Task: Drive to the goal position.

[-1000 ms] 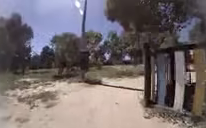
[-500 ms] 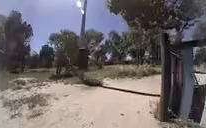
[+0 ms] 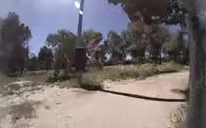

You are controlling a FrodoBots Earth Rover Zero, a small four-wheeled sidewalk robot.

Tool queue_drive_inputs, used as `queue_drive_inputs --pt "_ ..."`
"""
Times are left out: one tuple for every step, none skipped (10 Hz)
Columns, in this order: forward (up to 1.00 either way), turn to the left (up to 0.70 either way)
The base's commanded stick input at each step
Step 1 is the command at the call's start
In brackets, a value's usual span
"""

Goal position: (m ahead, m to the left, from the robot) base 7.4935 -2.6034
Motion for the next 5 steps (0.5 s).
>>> queue_drive_inputs --pt "0.85 0.0" --pt "0.85 -0.14" --pt "0.85 -0.34" --pt "0.85 -0.34" --pt "0.85 -0.34"
